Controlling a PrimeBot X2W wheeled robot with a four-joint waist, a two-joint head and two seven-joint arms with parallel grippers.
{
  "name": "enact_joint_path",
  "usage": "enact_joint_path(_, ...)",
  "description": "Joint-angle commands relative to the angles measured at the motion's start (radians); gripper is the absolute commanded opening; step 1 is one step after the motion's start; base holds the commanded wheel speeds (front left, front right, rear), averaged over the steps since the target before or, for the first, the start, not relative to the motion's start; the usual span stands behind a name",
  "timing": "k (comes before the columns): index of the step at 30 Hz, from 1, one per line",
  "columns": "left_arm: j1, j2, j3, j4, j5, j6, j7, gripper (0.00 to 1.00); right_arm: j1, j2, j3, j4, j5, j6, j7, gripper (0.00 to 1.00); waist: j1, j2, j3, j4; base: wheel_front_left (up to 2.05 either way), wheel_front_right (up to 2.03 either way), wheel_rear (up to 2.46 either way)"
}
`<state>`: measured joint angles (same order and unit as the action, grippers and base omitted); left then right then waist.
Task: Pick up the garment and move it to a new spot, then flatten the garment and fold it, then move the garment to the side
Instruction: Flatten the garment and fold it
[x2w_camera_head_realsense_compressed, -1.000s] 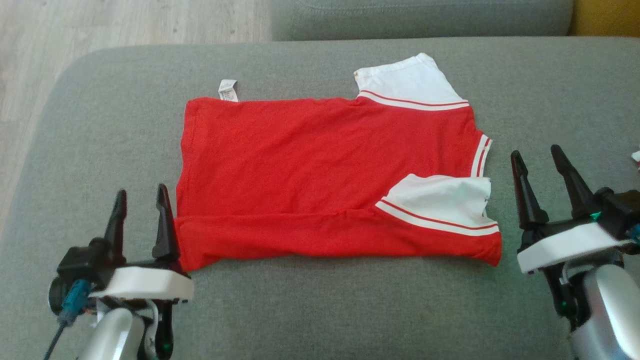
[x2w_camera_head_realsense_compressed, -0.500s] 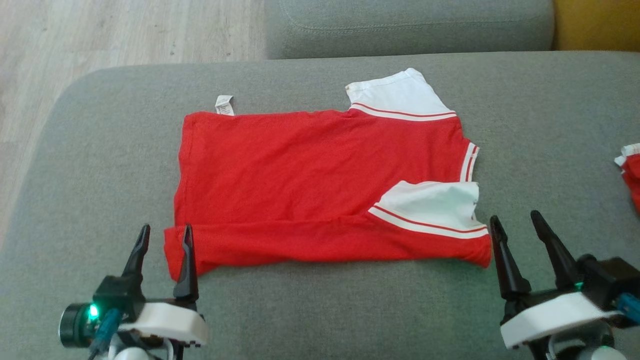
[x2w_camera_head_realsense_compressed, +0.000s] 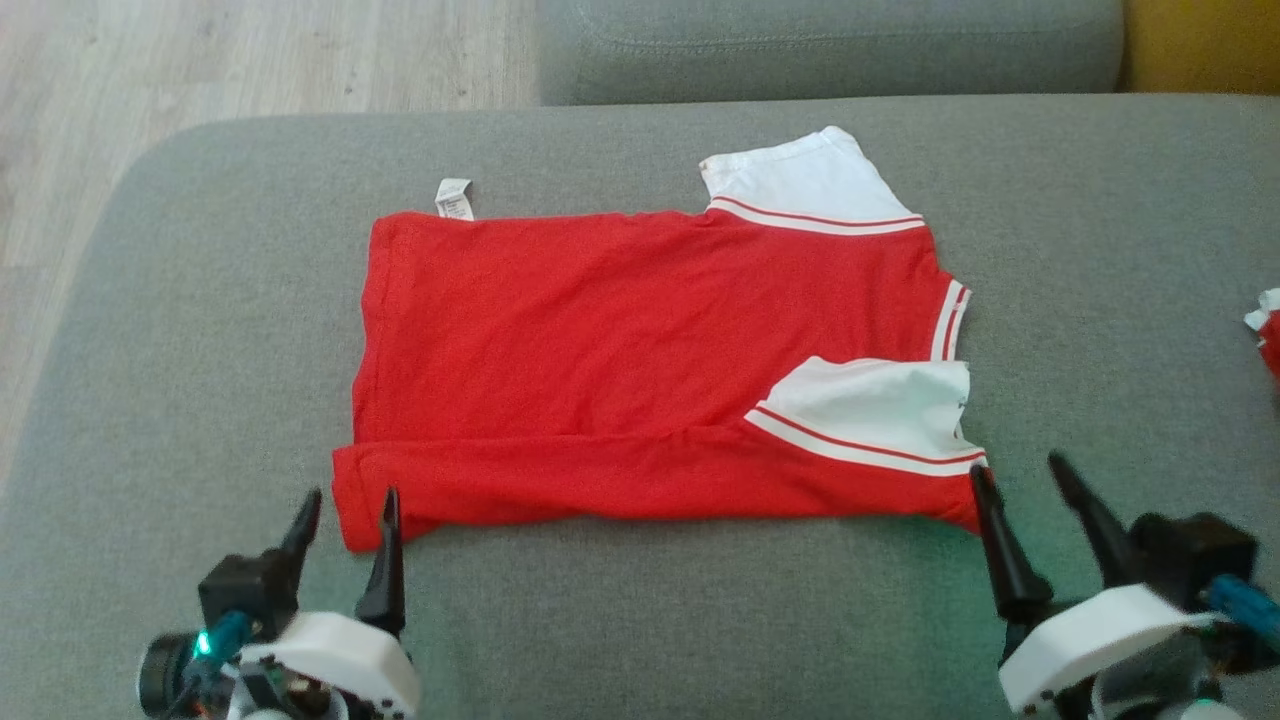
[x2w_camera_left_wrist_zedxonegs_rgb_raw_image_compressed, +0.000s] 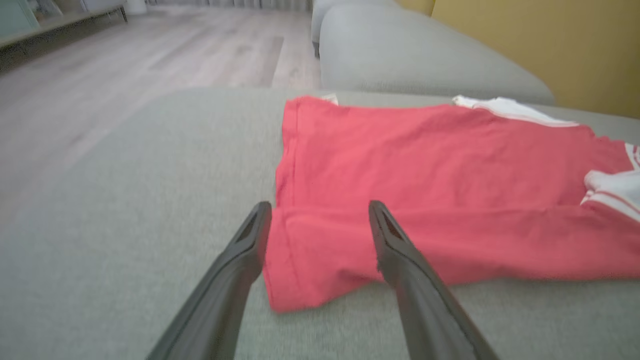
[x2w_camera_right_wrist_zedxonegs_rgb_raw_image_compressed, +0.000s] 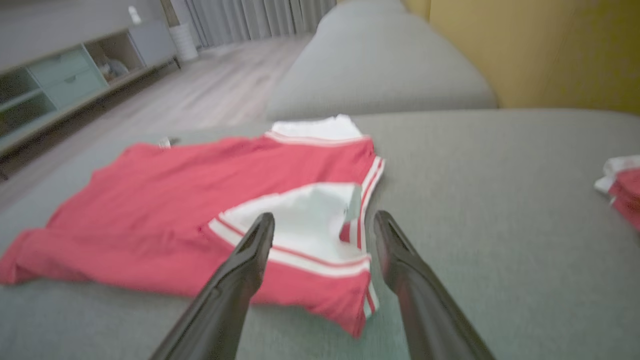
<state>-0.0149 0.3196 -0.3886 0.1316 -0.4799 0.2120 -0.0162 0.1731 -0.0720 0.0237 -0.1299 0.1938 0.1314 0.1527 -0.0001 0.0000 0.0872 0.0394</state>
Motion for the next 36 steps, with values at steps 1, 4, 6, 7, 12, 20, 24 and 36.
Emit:
enact_joint_path(1, -0.043, 0.011, 0.031, 0.007, -0.024, -0.016, 0.02, 1.0, -0.039, -0.021, 0.018, 0.005, 0.011, -0.001, 0.018, 1.0, 0.0001, 0.0, 0.01, 0.001, 0.0, 0.0, 0.0)
enact_joint_path(4, -0.07, -0.001, 0.019, 0.084, -0.063, -0.057, 0.062, 1.0, -0.067, -0.043, 0.027, 0.098, 0.031, -0.001, 0.053, 1.0, 0.0001, 0.0, 0.026, 0.002, 0.0, 0.0, 0.0)
enact_joint_path(6, -0.097, -0.005, 0.015, 0.132, -0.08, -0.079, 0.081, 1.0, -0.099, -0.057, 0.031, 0.154, 0.045, -0.001, 0.062, 1.0, 0.0001, 0.0, 0.038, 0.004, 0.0, 0.0, 0.0)
enact_joint_path(7, -0.109, -0.008, 0.016, 0.156, -0.091, -0.088, 0.092, 1.0, -0.117, -0.064, 0.035, 0.179, 0.053, -0.001, 0.066, 1.0, 0.0001, 0.0, 0.042, 0.004, 0.0, 0.0, 0.0)
enact_joint_path(12, -0.161, -0.016, 0.021, 0.246, -0.142, -0.125, 0.15, 1.0, -0.189, -0.089, 0.063, 0.287, 0.085, -0.001, 0.11, 1.0, 0.0001, 0.0, 0.058, 0.007, 0.0, 0.0, 0.0)
enact_joint_path(20, -0.207, -0.022, 0.027, 0.313, -0.239, -0.191, 0.281, 0.52, -0.255, -0.111, 0.123, 0.411, 0.153, -0.001, 0.277, 1.0, 0.0001, 0.0, 0.075, 0.008, 0.0, 0.0, 0.0)
enact_joint_path(24, -0.22, -0.016, 0.031, 0.305, -0.259, -0.223, 0.287, 0.0, -0.272, -0.115, 0.135, 0.417, 0.183, -0.001, 0.313, 0.4, 0.0001, 0.0, 0.081, 0.006, 0.0, 0.0, 0.0)
enact_joint_path(36, -0.167, 0.078, 0.092, 0.043, -0.231, -0.16, 0.238, 0.0, -0.224, -0.13, 0.063, 0.218, 0.234, -0.001, 0.3, 0.0, 0.0001, 0.0, 0.054, 0.014, 0.0, 0.0, 0.0)
